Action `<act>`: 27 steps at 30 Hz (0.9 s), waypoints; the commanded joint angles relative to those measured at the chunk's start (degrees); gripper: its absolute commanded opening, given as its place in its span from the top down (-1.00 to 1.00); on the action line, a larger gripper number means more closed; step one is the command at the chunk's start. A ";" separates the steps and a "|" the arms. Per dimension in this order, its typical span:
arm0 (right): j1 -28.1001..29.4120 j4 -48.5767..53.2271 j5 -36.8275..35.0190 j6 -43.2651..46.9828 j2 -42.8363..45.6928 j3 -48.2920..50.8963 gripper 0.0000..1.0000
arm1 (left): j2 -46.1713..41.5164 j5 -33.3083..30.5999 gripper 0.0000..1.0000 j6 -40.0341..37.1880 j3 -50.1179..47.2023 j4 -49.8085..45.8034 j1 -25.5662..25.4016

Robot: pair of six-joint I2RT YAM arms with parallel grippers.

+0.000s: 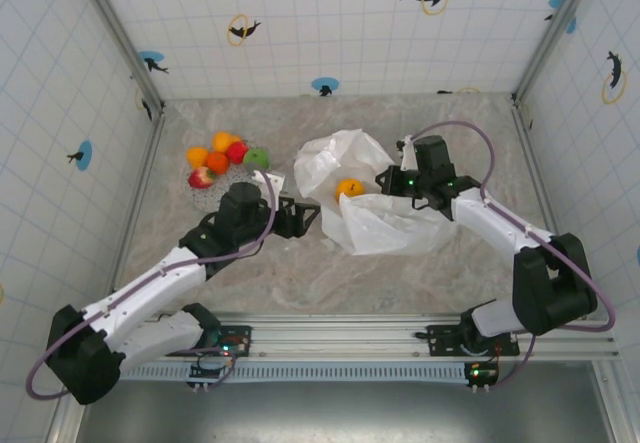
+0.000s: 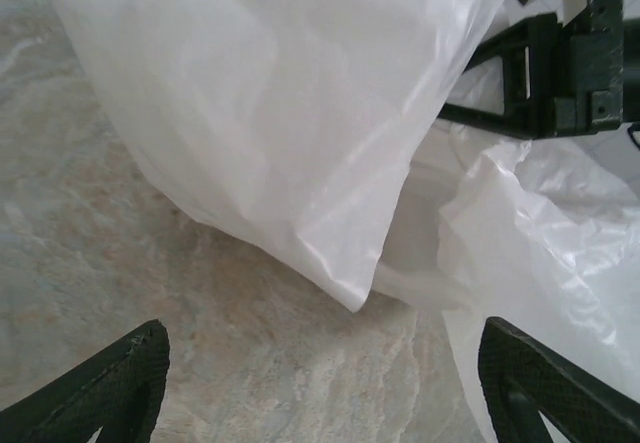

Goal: Place the fruits into the plastic bag

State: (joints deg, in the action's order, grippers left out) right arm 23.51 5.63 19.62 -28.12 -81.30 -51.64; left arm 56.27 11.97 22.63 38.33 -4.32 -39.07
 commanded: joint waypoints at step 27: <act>-1.14 -8.44 5.26 -1.33 2.39 3.07 1.00 | 20.64 -19.65 -0.85 7.45 7.94 -2.36 24.21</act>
State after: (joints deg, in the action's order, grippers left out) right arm 22.50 -0.82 23.97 -30.22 -79.42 -48.62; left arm 73.21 -6.11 28.93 45.06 -9.61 -15.31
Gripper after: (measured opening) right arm 0.041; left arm 0.922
